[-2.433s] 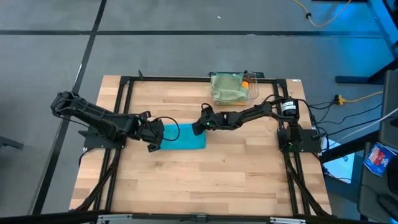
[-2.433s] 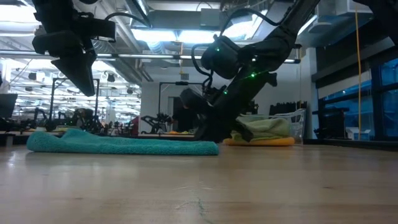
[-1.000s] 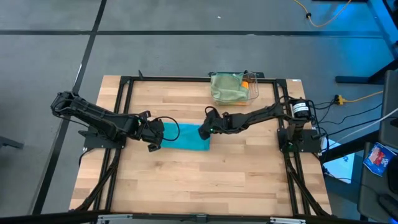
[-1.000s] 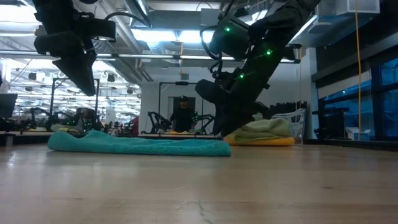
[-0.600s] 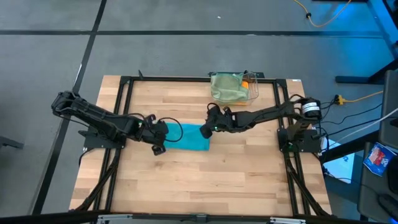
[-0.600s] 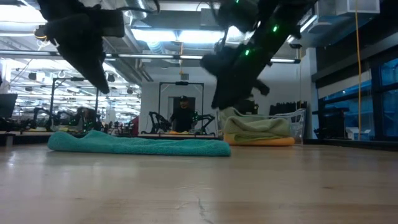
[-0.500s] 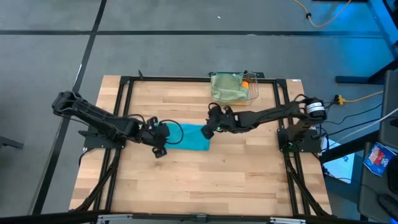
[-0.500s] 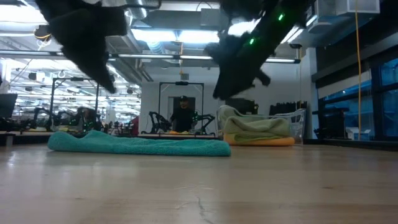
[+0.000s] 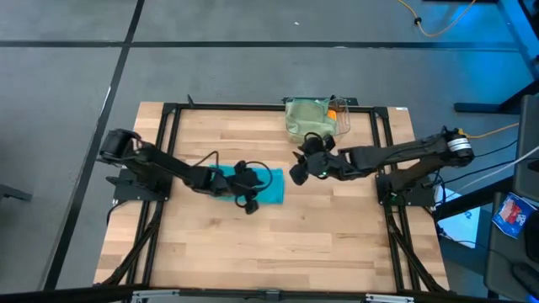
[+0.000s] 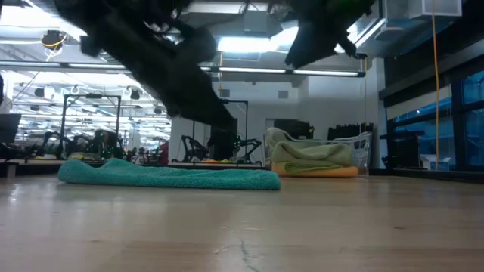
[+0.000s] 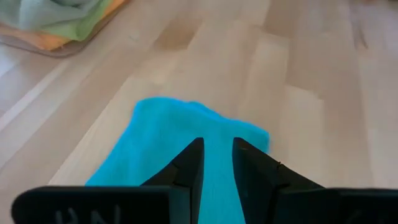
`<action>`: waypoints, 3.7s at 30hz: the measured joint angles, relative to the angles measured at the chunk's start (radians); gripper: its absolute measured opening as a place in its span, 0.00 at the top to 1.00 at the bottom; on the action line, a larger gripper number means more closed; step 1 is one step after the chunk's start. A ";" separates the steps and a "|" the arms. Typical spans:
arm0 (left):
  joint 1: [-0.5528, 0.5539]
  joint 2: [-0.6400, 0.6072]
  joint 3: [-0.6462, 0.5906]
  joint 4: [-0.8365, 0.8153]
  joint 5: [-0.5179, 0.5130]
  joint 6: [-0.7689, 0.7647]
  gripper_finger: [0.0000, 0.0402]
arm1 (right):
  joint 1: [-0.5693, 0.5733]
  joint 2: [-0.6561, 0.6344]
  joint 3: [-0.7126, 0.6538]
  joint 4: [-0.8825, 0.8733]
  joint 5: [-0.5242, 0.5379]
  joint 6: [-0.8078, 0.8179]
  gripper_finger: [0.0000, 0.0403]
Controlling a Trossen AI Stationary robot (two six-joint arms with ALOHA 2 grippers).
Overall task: Fold microfiber towels
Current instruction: Fold the blue microfiber towel
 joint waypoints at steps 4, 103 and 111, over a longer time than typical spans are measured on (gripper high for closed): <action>0.039 0.090 0.000 0.089 0.009 -0.001 0.81 | 0.023 -0.045 0.000 -0.051 0.014 -0.007 0.71; -0.463 0.022 0.125 -0.505 0.078 -0.604 0.84 | 0.219 0.826 0.417 0.325 -0.271 -0.543 0.71; -0.487 0.017 0.125 -0.516 0.077 -0.609 0.84 | 0.252 0.826 0.447 0.318 -0.029 -0.615 0.71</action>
